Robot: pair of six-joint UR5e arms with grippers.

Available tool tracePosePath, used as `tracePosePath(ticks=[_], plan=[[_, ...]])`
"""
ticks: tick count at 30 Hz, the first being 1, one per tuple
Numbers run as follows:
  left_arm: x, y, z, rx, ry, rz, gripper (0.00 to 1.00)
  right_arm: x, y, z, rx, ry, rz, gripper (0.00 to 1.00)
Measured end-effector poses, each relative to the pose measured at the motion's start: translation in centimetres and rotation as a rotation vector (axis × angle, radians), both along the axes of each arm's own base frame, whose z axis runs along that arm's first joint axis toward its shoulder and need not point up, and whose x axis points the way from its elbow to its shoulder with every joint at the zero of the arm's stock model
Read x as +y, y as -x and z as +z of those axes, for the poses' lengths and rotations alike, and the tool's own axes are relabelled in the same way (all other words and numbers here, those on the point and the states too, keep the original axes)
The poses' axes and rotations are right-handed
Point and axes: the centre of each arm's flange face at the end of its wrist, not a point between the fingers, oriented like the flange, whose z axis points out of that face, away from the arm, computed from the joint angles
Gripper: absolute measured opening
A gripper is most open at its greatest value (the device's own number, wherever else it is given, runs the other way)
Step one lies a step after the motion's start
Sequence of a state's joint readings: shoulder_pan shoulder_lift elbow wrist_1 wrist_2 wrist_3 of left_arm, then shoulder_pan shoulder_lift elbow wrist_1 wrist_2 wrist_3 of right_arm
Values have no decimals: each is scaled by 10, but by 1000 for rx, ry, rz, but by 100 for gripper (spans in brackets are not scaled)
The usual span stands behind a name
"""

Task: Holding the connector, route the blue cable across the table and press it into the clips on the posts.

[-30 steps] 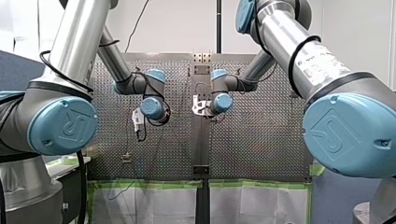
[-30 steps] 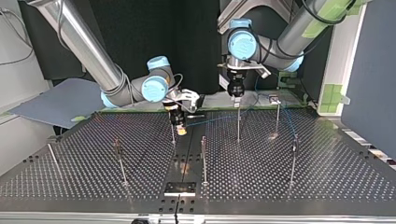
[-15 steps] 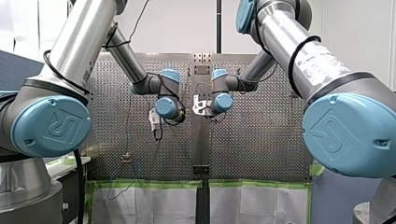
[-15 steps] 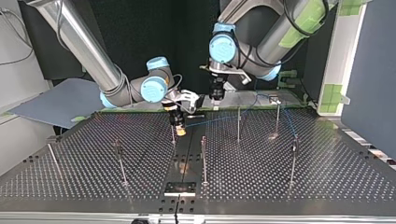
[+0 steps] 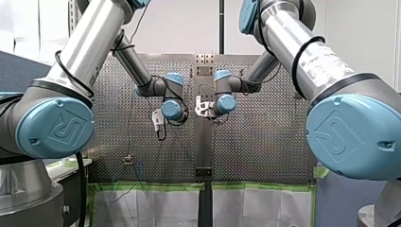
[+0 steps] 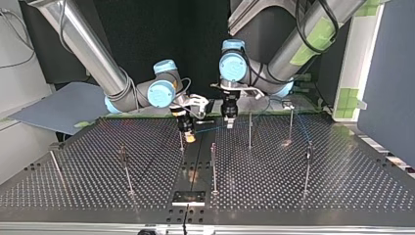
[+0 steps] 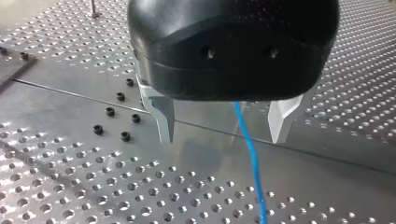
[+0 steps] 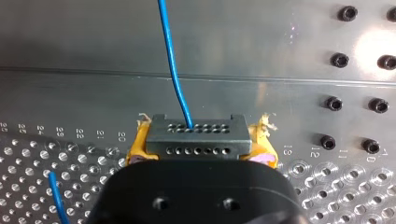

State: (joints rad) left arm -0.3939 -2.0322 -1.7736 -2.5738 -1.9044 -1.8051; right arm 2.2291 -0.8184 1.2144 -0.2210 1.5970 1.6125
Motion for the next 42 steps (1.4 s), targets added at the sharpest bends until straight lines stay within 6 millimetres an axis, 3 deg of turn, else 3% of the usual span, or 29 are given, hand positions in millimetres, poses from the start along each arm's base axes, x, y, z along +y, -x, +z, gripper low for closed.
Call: tracePosePath(ticks=[5, 18, 27, 29, 30, 32, 33, 35, 36, 37, 42], plan=[[2, -5, -4, 21, 1, -21, 100, 0, 0, 0, 0, 0, 1, 1], [0, -35, -39, 46, -5, 48, 100, 1, -1, 1, -1, 0, 6, 1], [-4, -33, -49, 71, -26, 66, 100, 1, -1, 0, -2, -1, 5, 1], [-5, -32, -49, 71, -29, 65, 77, 1, -1, 1, -2, -1, 5, 1], [-6, -32, -49, 71, -32, 65, 77, 0, -1, 1, -2, -1, 5, 1], [-6, -32, -49, 70, -36, 65, 40, 0, 0, 0, -2, -1, 4, 1], [-7, -32, -49, 70, -38, 64, 40, 0, 0, 0, -2, -1, 4, 1], [-7, -32, -49, 70, -40, 65, 11, 0, 0, 0, -3, -1, 4, 1], [-7, -32, -49, 69, -39, 65, 11, 0, 0, 0, -3, 0, 4, 1], [-7, -32, -49, 69, -39, 66, 0, 0, 0, 0, -3, 0, 4, 1], [-5, -33, -48, 64, -34, 70, 0, 0, 0, 0, -2, -1, 4, 1]])
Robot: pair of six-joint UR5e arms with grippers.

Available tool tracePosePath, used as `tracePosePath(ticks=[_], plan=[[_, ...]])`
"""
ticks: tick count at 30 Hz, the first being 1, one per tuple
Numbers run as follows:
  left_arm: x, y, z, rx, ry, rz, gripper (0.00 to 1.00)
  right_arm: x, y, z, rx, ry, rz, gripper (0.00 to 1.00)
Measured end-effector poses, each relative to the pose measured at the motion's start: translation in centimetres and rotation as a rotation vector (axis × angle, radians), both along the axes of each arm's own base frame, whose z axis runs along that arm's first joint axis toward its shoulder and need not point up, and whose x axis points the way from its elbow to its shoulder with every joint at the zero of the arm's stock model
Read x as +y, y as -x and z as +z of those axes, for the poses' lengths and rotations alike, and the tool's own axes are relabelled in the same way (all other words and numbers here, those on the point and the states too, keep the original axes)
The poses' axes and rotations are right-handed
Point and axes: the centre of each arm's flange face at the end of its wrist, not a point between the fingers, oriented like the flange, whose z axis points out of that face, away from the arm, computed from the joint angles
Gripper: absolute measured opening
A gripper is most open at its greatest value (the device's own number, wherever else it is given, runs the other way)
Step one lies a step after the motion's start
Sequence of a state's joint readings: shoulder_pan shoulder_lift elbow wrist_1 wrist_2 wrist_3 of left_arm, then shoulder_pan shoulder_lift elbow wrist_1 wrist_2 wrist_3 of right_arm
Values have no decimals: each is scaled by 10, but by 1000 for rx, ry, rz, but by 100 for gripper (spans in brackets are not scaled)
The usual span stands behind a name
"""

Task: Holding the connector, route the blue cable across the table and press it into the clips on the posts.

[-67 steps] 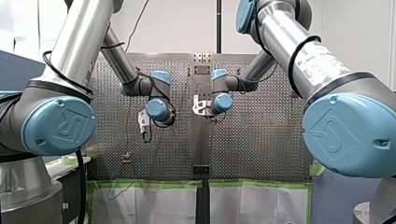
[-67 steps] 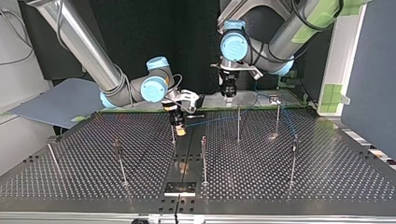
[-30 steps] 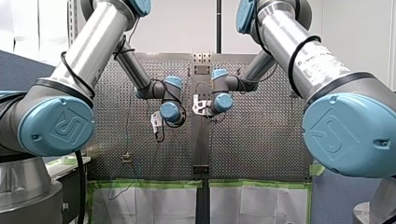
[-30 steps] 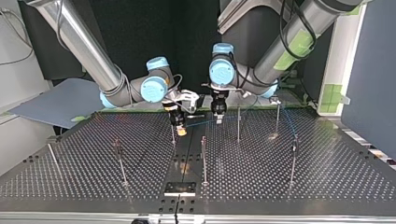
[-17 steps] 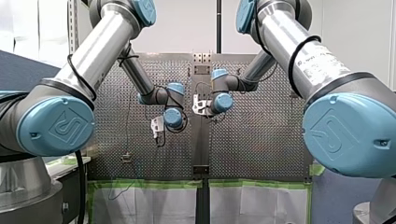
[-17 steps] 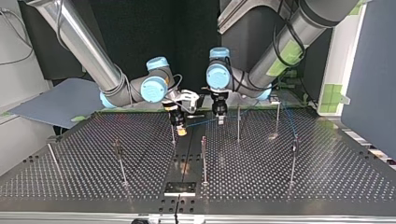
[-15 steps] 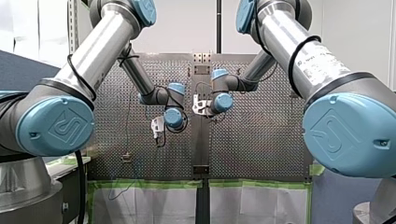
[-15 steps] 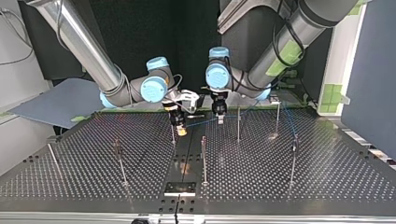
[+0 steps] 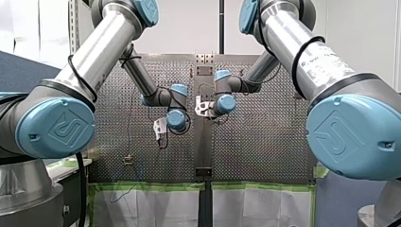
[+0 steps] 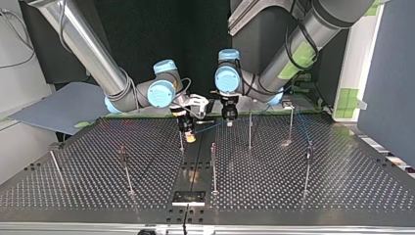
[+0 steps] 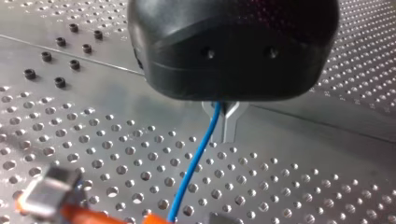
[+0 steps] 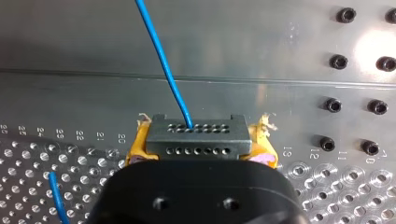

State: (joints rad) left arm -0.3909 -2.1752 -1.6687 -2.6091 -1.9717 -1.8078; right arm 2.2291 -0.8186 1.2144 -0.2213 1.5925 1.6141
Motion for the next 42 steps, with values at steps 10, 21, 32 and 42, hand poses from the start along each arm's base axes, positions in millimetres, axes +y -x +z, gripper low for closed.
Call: tracePosePath(ticks=[10, 21, 32, 42], plan=[[0, 1, 17, -6, 0, 13, 0, 1, 1, 18, 4, 6, 2, 1], [1, 18, 67, -14, -15, 43, 0, 18, 10, 77, -12, 5, 3, 1], [3, 35, 126, -58, -7, 41, 0, 37, 28, 139, -15, 9, -16, 1], [4, 54, 173, -96, 3, 31, 0, 56, 40, 192, -53, 54, -15, 1]])
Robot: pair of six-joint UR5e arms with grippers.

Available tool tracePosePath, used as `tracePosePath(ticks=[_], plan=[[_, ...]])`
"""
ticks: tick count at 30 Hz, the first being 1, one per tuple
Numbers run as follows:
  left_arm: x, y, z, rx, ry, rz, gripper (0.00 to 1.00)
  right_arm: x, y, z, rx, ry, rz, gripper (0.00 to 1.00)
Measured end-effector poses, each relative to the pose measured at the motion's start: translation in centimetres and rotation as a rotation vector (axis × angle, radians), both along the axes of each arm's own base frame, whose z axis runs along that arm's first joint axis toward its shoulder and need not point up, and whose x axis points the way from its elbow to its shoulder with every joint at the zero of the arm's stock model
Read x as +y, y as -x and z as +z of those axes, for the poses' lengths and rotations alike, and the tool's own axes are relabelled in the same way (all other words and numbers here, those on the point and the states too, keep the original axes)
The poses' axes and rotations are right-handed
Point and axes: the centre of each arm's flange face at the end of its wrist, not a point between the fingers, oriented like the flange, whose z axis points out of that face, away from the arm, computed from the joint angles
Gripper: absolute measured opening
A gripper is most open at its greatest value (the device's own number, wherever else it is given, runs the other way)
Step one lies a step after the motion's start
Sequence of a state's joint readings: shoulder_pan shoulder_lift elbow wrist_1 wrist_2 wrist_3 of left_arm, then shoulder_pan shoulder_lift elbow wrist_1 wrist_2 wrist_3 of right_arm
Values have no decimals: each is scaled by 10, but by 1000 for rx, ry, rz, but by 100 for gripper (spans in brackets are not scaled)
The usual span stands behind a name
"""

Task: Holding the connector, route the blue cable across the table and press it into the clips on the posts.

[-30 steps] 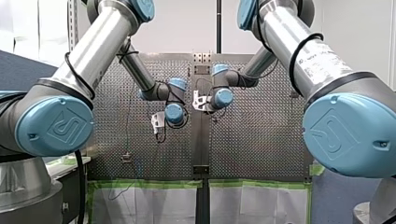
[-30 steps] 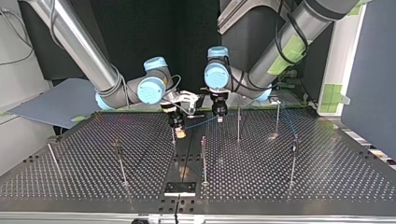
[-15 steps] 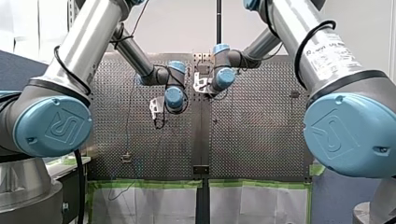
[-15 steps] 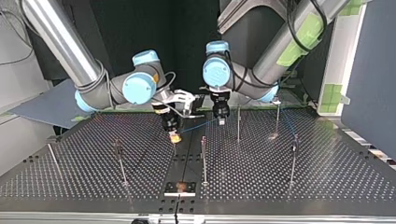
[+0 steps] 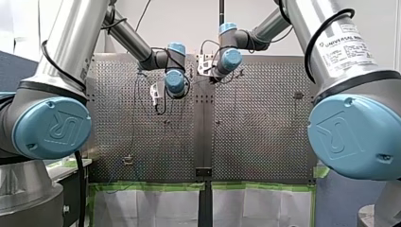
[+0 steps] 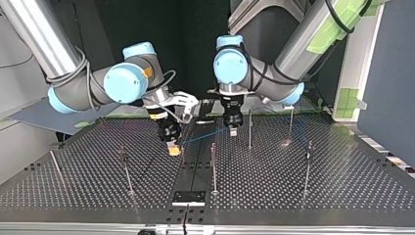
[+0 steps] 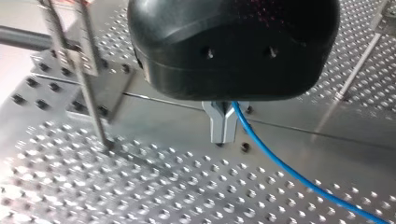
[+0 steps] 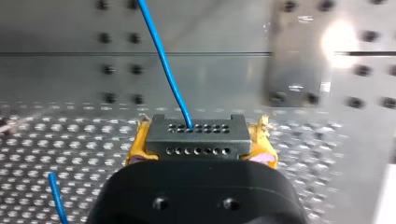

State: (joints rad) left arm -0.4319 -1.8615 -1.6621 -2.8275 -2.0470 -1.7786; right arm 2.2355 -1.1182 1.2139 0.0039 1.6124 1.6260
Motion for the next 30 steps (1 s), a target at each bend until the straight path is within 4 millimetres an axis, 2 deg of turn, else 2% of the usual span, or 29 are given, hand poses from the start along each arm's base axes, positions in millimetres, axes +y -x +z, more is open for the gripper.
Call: tracePosePath(ticks=[11, 17, 21, 23, 26, 30], plan=[[1, 21, 51, -74, 36, -14, 0, 22, 13, 57, -51, 63, 6, 1], [5, 28, 87, -162, 77, -28, 0, 31, 22, 84, -77, 95, 4, 1], [9, 33, 106, -204, 94, -45, 0, 29, 22, 82, -76, 94, 4, 1], [10, 33, 109, -210, 96, -47, 0, 28, 21, 78, -72, 90, 5, 1], [10, 31, 107, -213, 98, -48, 0, 24, 17, 68, -61, 79, 6, 1], [5, 21, 95, -214, 99, -61, 0, 19, 15, 58, -52, 68, 7, 1]])
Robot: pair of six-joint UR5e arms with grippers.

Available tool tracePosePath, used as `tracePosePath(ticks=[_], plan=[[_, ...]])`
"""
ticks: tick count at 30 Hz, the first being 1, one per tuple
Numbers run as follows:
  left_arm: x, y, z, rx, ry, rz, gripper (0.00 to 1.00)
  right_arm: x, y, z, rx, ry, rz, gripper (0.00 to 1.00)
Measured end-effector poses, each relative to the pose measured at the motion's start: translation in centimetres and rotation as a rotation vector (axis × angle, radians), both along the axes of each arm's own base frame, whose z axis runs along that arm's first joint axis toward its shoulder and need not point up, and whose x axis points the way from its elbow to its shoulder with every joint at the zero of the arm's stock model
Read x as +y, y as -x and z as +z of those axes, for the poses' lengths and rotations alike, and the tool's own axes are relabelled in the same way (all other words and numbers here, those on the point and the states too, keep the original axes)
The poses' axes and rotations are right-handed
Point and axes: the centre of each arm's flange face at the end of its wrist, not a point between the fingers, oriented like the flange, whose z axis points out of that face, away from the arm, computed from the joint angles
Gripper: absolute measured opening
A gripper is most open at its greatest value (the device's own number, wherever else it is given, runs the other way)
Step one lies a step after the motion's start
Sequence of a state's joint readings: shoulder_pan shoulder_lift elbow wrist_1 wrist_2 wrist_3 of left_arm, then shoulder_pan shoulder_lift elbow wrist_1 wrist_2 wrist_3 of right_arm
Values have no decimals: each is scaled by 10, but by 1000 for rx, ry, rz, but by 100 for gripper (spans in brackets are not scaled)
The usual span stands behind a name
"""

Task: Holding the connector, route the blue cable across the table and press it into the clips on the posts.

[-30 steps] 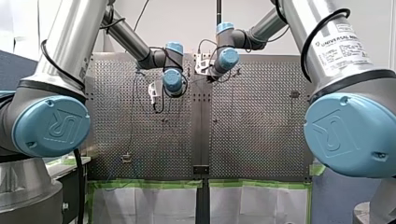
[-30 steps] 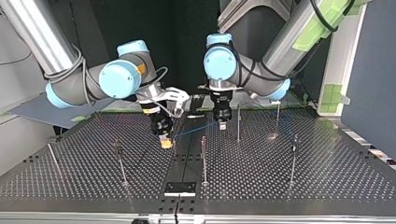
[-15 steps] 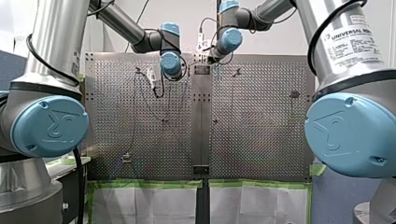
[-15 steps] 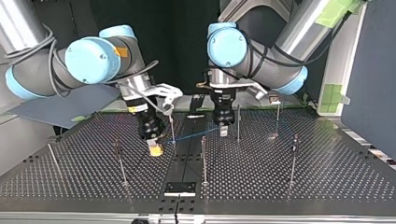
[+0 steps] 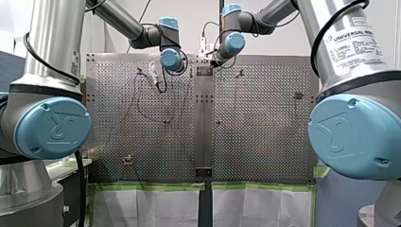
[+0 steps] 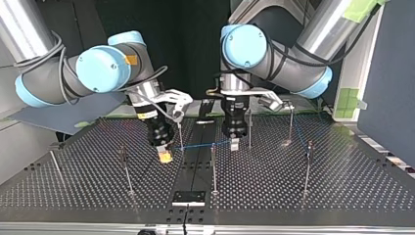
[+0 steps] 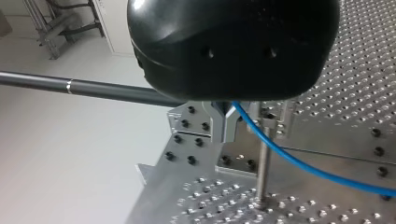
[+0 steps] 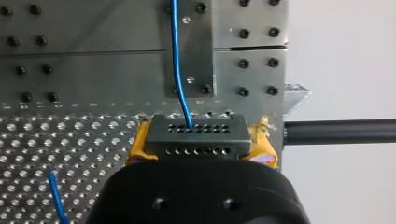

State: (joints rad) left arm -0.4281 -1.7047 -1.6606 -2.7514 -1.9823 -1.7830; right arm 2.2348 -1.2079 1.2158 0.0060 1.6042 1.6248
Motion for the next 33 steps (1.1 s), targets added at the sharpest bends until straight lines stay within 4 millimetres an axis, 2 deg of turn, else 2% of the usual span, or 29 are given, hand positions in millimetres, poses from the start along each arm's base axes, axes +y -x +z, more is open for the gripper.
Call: tracePosePath(ticks=[6, 15, 21, 33], plan=[[-2, -18, -19, 3, -5, -13, 0, -4, -2, -6, -1, -4, 17, 1], [-1, -50, -34, 31, -19, -6, 0, -16, -5, -16, 0, -7, 40, 1], [2, -70, -48, 44, -24, 11, 0, -23, -4, -15, -4, -3, 41, 1], [19, -91, -38, 20, -20, 13, 0, -45, 1, -26, 2, -12, 19, 1]])
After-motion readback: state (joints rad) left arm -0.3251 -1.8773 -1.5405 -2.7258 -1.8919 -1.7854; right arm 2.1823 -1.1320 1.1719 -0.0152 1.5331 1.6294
